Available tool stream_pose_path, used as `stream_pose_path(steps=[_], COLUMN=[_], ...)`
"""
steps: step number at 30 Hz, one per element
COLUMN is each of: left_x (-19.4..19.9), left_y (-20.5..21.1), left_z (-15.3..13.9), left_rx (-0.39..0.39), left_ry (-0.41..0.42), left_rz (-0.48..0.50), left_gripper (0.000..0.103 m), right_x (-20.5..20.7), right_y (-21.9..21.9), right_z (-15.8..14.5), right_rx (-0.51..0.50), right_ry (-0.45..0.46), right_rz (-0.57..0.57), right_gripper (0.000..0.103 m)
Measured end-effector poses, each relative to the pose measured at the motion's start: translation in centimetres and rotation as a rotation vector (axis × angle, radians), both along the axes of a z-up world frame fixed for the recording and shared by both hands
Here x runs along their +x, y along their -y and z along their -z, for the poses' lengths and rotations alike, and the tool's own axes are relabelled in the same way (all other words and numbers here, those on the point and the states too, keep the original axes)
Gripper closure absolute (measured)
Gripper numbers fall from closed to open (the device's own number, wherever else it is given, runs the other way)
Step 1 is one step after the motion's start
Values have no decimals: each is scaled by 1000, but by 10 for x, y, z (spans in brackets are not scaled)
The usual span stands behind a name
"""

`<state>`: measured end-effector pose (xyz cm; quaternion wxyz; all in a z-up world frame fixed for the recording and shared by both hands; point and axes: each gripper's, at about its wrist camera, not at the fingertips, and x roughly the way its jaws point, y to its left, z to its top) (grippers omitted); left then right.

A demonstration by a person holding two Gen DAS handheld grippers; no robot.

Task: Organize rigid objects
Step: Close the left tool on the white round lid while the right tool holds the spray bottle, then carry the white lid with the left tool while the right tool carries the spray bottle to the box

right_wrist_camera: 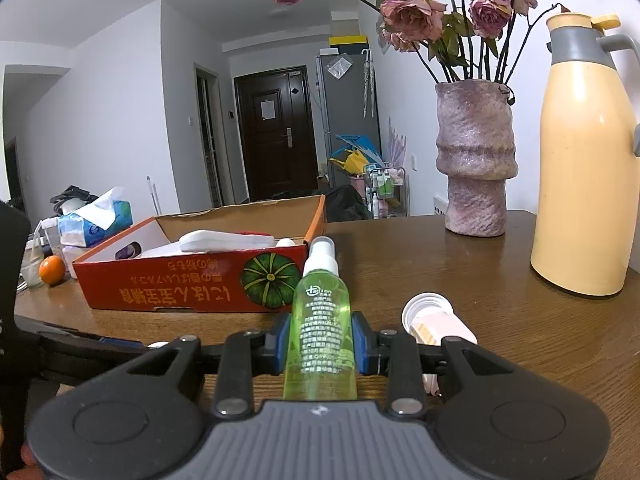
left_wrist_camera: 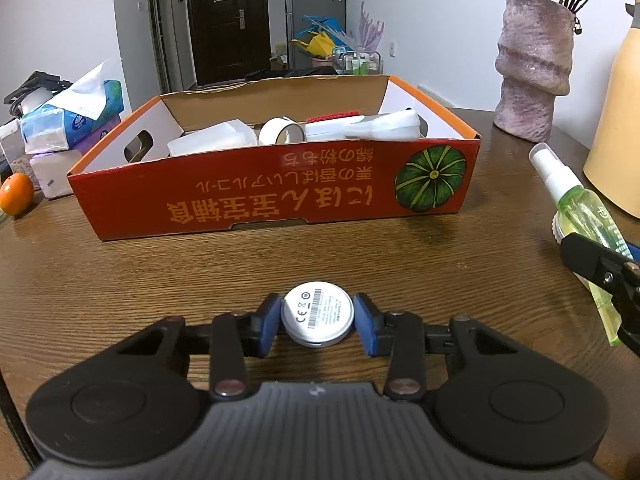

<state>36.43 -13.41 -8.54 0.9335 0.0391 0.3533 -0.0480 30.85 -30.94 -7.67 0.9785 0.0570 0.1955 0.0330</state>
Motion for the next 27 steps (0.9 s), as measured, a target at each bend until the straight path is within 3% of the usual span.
stream_pose_path(steps=[27], left_x=[-54], left_y=[-25], left_z=[-31], left_rx=[-40], left_ry=[125], left_rz=[34], left_gripper=[62], right_x=[-27], right_y=[-19], right_z=[-8], right_rx=[-6], right_ry=[61], right_rz=[14], right_gripper=[73])
